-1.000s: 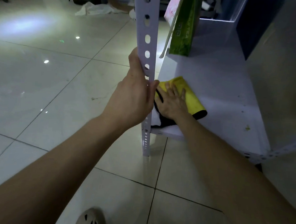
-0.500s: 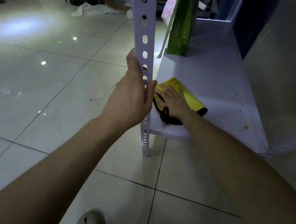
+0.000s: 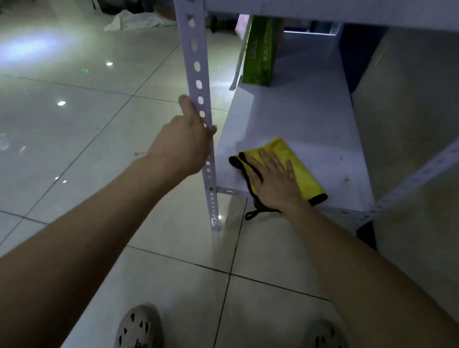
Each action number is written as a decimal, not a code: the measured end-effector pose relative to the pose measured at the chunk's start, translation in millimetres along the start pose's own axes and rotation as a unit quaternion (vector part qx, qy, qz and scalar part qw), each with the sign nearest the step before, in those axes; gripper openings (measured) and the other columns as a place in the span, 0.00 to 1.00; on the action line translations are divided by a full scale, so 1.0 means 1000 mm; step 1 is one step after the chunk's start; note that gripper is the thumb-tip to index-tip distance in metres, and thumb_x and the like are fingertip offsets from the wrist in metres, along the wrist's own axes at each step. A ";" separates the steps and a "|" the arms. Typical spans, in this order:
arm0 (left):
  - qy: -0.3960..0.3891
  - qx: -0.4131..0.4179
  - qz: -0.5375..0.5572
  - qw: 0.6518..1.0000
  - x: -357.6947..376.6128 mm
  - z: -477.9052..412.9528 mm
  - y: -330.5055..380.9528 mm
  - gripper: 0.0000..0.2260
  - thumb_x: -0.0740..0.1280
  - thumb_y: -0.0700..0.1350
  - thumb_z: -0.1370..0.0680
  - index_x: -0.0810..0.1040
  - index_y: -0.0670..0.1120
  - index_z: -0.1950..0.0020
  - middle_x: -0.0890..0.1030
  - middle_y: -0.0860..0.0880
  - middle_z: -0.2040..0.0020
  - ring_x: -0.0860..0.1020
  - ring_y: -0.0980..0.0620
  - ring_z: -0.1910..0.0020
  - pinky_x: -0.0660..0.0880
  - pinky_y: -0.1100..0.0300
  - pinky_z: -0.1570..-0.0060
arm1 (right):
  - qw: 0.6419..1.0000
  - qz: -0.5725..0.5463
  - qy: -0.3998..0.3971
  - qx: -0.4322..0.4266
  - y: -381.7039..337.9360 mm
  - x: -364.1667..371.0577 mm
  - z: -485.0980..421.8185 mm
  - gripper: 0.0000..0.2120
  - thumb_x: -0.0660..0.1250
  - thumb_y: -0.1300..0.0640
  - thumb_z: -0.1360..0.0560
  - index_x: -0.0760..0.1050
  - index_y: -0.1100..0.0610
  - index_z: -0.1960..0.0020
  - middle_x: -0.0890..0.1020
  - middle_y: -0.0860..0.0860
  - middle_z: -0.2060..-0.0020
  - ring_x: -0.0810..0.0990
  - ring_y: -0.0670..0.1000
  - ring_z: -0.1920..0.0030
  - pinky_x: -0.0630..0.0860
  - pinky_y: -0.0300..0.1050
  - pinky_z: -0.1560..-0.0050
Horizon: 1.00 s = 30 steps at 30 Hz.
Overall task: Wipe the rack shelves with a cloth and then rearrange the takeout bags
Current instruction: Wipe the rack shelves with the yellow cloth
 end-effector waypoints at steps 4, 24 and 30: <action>-0.172 0.042 -0.295 0.939 0.058 0.028 0.007 0.17 0.64 0.61 0.15 0.73 0.48 0.45 0.80 0.45 0.55 0.78 0.47 0.66 0.75 0.57 0.67 | 0.995 -0.008 0.015 0.100 0.096 -0.017 0.044 0.25 0.44 0.41 0.12 0.48 0.35 0.15 0.48 0.45 0.13 0.47 0.50 0.14 0.42 0.61 0.16; 0.062 0.160 -0.068 0.983 0.232 -0.061 0.044 0.18 0.60 0.57 0.16 0.74 0.48 0.32 0.76 0.45 0.31 0.73 0.42 0.31 0.66 0.45 0.28 | 0.977 0.011 -0.024 0.212 0.207 -0.053 -0.149 0.31 0.39 0.36 0.14 0.41 0.43 0.13 0.41 0.50 0.13 0.40 0.55 0.14 0.34 0.66 0.19; 0.059 0.161 -0.070 0.983 0.230 -0.060 0.045 0.17 0.58 0.56 0.16 0.75 0.48 0.35 0.77 0.46 0.35 0.74 0.43 0.33 0.68 0.45 0.30 | 0.979 0.011 -0.019 0.205 0.205 -0.055 -0.140 0.31 0.39 0.36 0.14 0.42 0.42 0.13 0.43 0.49 0.13 0.41 0.54 0.14 0.35 0.65 0.18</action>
Point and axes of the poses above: each hand's wrist, its own z-axis away from the middle knuckle, its own x-axis out of the palm, y = z × x, the point moved 8 cm from there along -z, towards the middle knuckle
